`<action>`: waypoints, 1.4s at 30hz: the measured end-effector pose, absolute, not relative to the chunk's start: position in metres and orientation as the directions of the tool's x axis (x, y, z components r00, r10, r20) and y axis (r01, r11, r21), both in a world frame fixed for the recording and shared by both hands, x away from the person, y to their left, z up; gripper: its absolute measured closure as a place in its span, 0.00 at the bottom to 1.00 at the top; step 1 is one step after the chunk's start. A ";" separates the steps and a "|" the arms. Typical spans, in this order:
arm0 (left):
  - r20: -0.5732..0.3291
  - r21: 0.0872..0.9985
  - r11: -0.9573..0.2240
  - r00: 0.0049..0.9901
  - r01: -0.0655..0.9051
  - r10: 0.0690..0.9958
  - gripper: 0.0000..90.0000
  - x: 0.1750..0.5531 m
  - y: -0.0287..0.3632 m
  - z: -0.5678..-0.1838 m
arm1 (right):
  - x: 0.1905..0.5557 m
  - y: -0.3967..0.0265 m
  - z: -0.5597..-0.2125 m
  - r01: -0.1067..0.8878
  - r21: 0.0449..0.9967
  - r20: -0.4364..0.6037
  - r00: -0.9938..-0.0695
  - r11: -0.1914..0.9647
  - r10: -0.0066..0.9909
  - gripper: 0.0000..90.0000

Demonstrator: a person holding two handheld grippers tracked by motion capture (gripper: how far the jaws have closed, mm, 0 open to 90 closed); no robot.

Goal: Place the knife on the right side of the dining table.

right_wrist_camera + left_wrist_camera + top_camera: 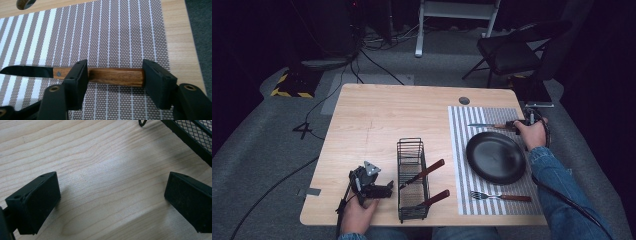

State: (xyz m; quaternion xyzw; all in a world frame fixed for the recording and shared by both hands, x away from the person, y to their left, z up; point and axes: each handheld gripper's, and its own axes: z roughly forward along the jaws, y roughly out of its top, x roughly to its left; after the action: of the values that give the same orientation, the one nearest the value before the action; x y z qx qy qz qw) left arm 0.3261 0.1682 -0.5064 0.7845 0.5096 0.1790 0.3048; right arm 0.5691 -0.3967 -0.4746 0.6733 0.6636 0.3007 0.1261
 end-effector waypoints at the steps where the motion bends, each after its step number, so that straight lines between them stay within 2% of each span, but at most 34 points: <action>1: -0.030 0.661 -0.295 0.417 0.690 0.909 0.00 0.326 0.168 -0.506 | 0.569 -0.397 -0.474 0.817 0.570 0.234 -0.065 -0.083 0.970 0.46; 12: -0.030 0.660 -0.295 0.417 0.690 0.908 0.00 0.326 0.168 -0.506 | 0.564 -0.405 -0.459 0.797 0.598 0.232 -0.076 -0.081 0.970 0.47; 21: -0.030 0.660 -0.295 0.417 0.690 0.908 0.00 0.326 0.168 -0.506 | 0.553 -0.406 -0.430 0.759 0.650 0.238 -0.141 -0.049 0.961 0.47; 31: -0.030 0.660 -0.295 0.417 0.691 0.908 0.00 0.326 0.168 -0.506 | 0.528 -0.398 -0.384 0.688 0.725 0.220 -0.296 0.048 0.929 0.47; 42: -0.029 0.659 -0.296 0.418 0.691 0.908 0.00 0.326 0.168 -0.506 | 0.490 -0.395 -0.353 0.624 0.773 0.198 -0.404 0.111 0.893 0.47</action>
State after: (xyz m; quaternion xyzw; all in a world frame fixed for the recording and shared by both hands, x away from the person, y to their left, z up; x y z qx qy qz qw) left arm 0.3264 0.1682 -0.5063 0.7850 0.5092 0.1786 0.3042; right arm 0.4902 -0.3949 -0.3534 0.5213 0.7277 0.4153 0.1617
